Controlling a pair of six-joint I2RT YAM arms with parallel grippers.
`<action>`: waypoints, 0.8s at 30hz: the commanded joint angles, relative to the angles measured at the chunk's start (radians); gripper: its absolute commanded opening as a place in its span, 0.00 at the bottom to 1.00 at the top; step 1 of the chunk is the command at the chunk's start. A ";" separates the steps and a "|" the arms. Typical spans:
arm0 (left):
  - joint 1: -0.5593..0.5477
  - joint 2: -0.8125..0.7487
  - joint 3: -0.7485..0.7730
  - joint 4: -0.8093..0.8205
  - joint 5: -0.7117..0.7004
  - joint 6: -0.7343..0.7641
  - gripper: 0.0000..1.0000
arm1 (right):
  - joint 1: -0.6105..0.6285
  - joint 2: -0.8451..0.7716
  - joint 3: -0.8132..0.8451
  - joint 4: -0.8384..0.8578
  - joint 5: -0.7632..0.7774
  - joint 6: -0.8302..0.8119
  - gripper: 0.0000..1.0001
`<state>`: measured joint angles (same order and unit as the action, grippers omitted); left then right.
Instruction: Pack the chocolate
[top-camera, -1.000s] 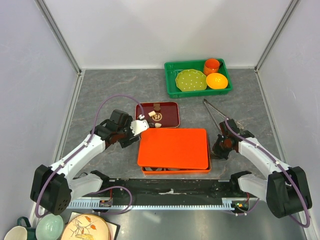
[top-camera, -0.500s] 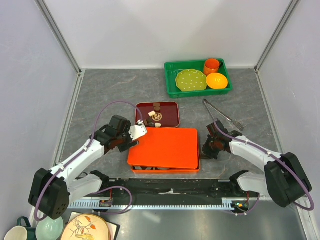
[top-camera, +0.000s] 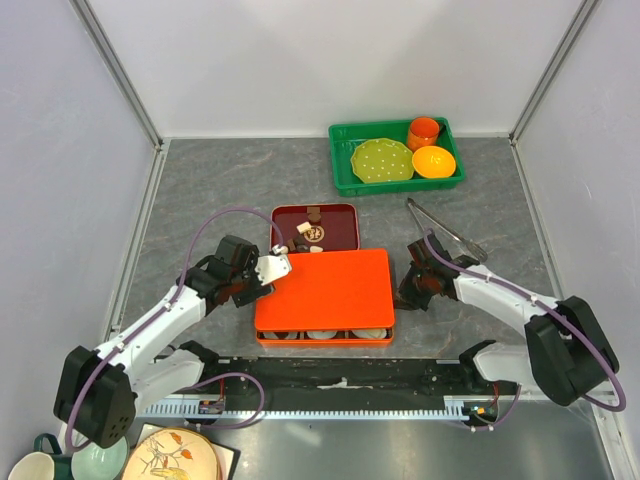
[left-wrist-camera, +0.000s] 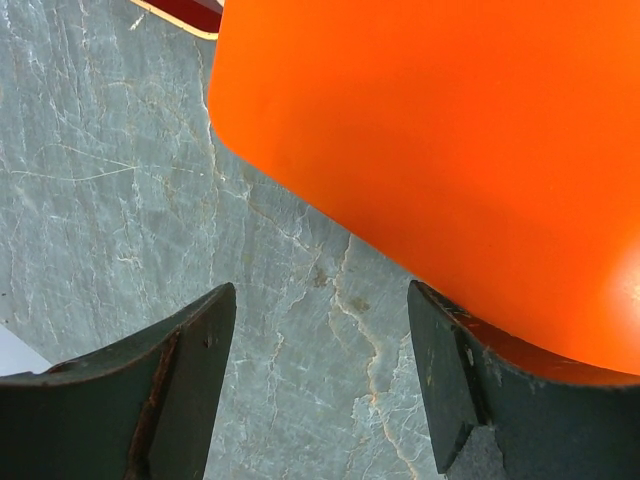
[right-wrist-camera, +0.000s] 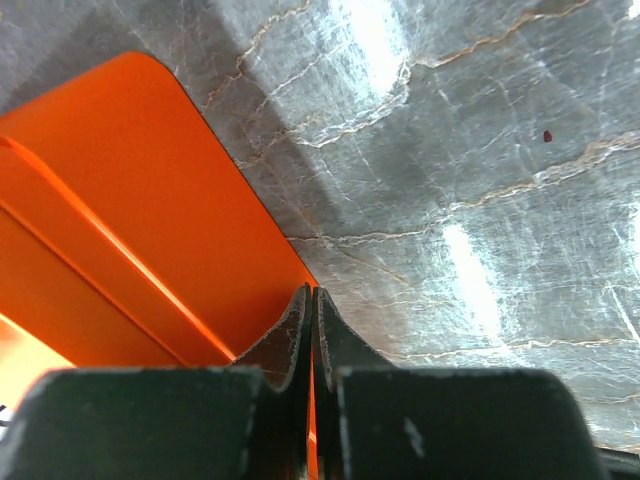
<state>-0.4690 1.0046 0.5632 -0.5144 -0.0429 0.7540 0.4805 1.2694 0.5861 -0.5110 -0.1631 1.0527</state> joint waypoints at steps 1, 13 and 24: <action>-0.011 -0.015 0.043 -0.007 0.038 -0.001 0.76 | 0.006 -0.028 0.020 0.031 0.000 0.027 0.00; -0.019 -0.084 -0.011 -0.026 0.031 0.067 0.73 | -0.125 -0.145 0.210 -0.207 0.256 -0.129 0.00; -0.019 -0.130 0.151 -0.148 0.017 -0.008 0.73 | -0.019 0.215 0.696 -0.005 0.382 -0.315 0.00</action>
<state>-0.4801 0.9195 0.5991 -0.5964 -0.0269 0.7841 0.3790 1.3743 1.1198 -0.6163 0.1326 0.8391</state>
